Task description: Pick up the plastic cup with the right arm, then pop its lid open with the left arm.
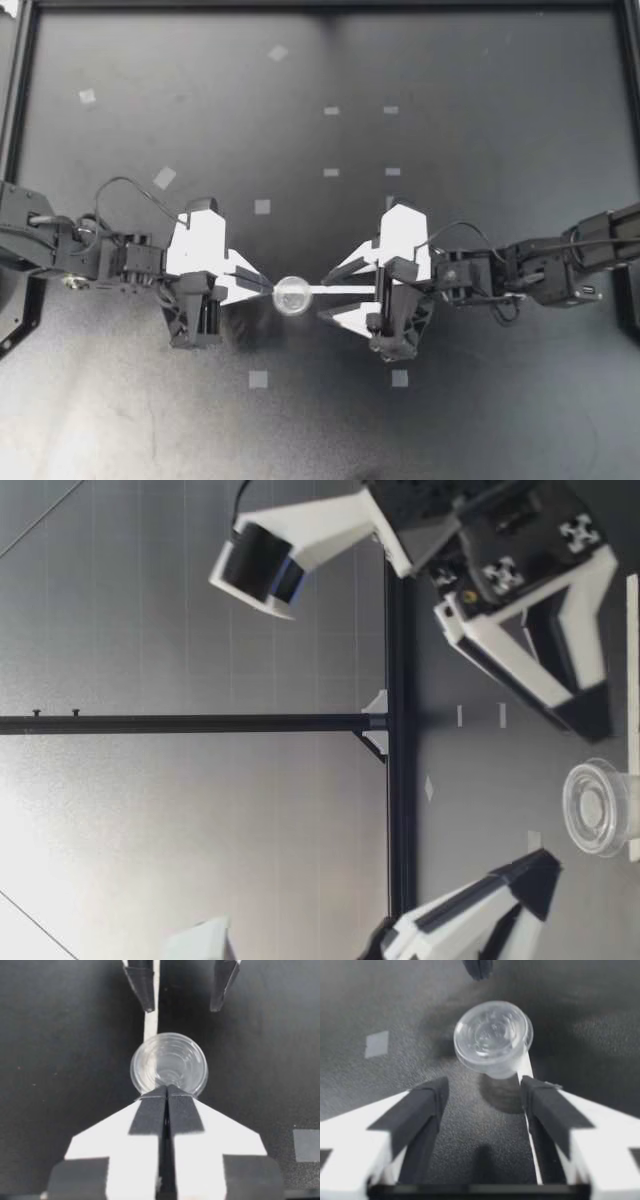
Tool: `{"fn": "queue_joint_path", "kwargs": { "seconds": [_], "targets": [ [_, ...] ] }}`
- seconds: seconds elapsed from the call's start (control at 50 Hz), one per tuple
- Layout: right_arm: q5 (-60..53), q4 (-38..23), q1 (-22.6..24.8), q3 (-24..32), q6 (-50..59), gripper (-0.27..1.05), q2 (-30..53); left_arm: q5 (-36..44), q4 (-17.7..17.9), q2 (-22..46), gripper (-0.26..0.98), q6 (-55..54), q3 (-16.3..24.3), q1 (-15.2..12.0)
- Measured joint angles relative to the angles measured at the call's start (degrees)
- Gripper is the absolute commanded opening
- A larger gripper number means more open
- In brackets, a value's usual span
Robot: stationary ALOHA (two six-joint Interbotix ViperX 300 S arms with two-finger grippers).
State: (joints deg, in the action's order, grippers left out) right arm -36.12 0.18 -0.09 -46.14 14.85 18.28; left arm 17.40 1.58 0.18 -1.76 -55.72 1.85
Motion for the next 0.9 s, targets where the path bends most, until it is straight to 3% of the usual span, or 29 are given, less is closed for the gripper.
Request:
{"fn": "queue_joint_path", "kwargs": {
  "seconds": [0.9],
  "targets": [
    [1.7, 0.0, 0.0, 6.3, -0.4, 0.69, 6.2, 4.1, 0.0, 3.4, -0.06, 0.0, 0.0, 0.3]
  ]
}}
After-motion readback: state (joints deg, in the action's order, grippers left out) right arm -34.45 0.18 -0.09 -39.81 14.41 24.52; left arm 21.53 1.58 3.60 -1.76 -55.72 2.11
